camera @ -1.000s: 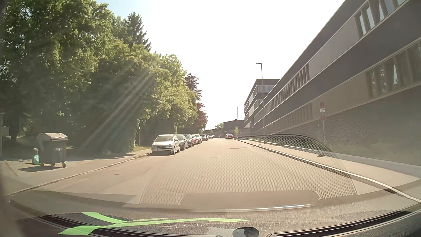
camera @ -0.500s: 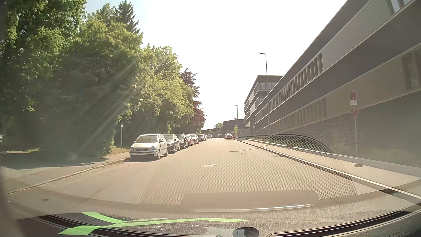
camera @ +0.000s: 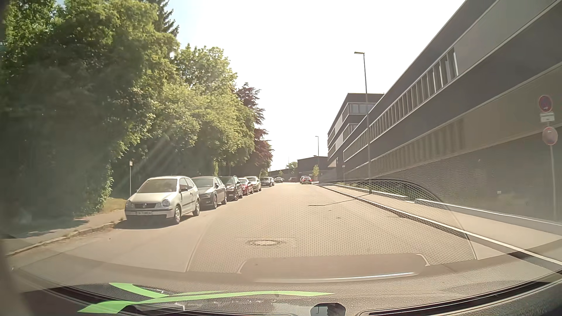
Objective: Follow the waypoints while adhering to traffic rules and regulations
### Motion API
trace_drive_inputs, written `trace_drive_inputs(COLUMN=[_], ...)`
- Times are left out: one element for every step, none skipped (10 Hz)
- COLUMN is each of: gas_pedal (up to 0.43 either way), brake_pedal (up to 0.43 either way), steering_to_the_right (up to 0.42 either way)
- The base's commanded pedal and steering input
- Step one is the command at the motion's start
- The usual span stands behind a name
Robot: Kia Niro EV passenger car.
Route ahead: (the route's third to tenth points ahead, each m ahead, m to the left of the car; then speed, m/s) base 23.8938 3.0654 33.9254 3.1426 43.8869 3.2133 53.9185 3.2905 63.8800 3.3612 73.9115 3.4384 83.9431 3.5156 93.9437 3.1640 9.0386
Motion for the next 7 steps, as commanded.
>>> trace_drive_inputs(gas_pedal=[0.197,0.197,0.197,0.197,0.197,0.197,0.197], brake_pedal=[0.000,0.000,0.000,0.000,0.000,0.000,0.000], steering_to_the_right=[-0.008,-0.008,-0.008,-0.008,-0.008,-0.008,-0.010])
